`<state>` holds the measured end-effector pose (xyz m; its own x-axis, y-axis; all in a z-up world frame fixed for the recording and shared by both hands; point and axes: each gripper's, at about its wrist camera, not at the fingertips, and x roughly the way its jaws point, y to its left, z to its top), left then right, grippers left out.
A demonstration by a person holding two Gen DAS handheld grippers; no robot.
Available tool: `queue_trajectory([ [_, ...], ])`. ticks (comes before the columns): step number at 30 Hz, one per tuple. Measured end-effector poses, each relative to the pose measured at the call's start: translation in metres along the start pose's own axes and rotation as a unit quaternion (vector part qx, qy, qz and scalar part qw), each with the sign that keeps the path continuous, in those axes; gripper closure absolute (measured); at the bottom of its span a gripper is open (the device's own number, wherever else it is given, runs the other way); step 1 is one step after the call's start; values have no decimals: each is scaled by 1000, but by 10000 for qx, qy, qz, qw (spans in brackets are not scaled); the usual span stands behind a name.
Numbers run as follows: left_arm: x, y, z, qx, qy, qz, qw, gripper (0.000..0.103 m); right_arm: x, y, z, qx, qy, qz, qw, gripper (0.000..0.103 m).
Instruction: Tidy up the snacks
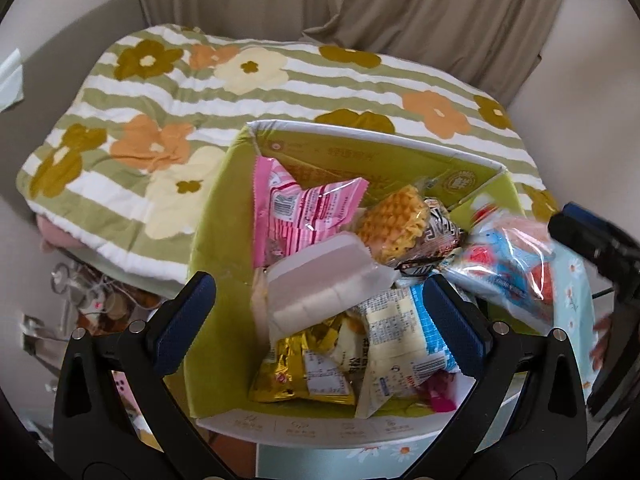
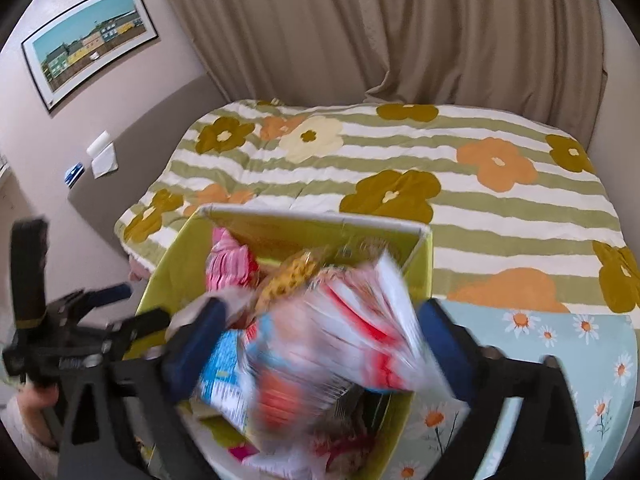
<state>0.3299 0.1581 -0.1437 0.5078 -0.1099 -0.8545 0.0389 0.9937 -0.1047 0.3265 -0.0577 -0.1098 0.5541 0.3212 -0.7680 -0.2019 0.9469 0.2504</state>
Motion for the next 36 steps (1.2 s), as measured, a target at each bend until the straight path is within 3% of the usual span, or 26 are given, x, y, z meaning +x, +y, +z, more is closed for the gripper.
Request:
queue_trajectory([
  [6,2,3,-6,-23,68,7,10000,0,-1,-3,-5,90,72,-296,9995,0],
  [11,1,0,-8,53,82,9,10000,0,-6,-7,-12,290,140,-253,9992,0],
  [19,-23,-11,-17,321,-186,-60,9993,0,-36,6,-22,325,-152,-361,9987,0],
  [26,-93,-41,-35,524,-829,-64,9952,0,-101,17,-33,303,-605,-525,9963,0],
  [36,-221,-106,-104,793,-1912,-196,9782,0,-238,34,-96,243,-1383,-1482,9789,1],
])
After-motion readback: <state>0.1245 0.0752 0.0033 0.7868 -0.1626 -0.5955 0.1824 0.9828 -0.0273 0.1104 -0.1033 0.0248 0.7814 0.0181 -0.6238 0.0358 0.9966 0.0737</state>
